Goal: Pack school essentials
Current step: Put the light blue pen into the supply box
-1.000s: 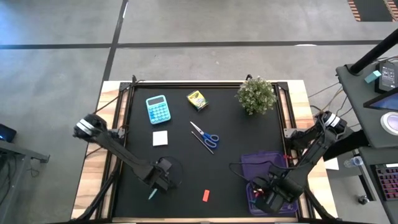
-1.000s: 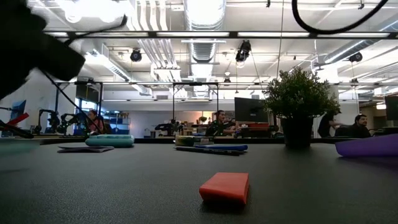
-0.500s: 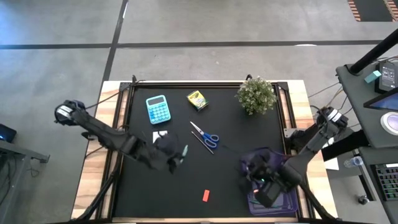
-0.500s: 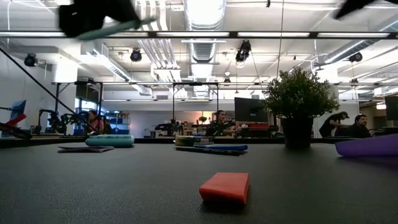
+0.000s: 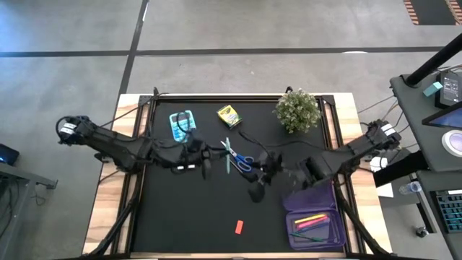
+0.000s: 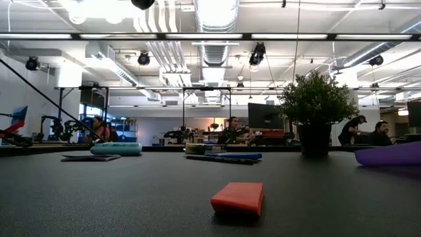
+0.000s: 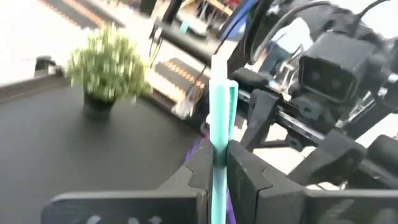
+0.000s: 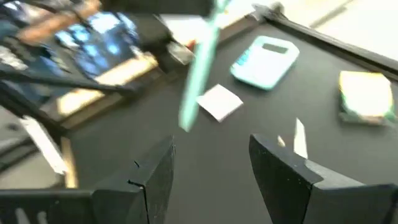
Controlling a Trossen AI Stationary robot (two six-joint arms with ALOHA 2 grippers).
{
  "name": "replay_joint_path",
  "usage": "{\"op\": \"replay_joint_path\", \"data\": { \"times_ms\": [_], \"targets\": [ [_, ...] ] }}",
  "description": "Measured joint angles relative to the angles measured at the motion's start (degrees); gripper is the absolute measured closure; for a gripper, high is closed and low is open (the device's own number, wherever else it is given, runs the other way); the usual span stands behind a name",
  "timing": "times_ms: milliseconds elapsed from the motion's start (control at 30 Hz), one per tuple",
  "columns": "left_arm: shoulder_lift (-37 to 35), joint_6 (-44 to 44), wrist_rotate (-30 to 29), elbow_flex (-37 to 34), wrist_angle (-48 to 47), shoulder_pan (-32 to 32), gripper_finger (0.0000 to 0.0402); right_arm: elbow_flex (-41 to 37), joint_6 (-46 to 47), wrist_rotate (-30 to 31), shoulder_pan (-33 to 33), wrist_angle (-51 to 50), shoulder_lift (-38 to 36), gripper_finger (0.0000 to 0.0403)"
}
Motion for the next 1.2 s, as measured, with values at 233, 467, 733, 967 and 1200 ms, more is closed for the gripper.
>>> {"op": "replay_joint_path", "data": {
  "times_ms": [233,467,733,967,1200],
  "targets": [
    [-4.2,7.4,-0.1,0.0,3.0,1.1,0.0391,2.2,-9.5,-9.6,-7.2,10.2,-2.5,0.0209],
    [-4.6,13.6,-0.4,0.0,8.8,1.6,0.0391,2.0,-10.1,-15.5,-12.5,16.3,-1.6,0.0209],
    [-4.3,13.4,-0.4,0.1,8.8,2.5,0.0391,2.0,-10.1,-15.5,-15.4,19.8,-1.5,0.0214],
    [-3.8,13.6,-0.6,0.1,11.2,3.9,0.0391,2.0,-9.9,-15.6,-16.5,20.0,-1.5,0.0256],
    [-2.6,13.4,-0.4,0.1,12.3,5.5,0.0391,2.0,-9.9,-15.5,-16.9,19.9,-1.5,0.0310]
  ]
}}
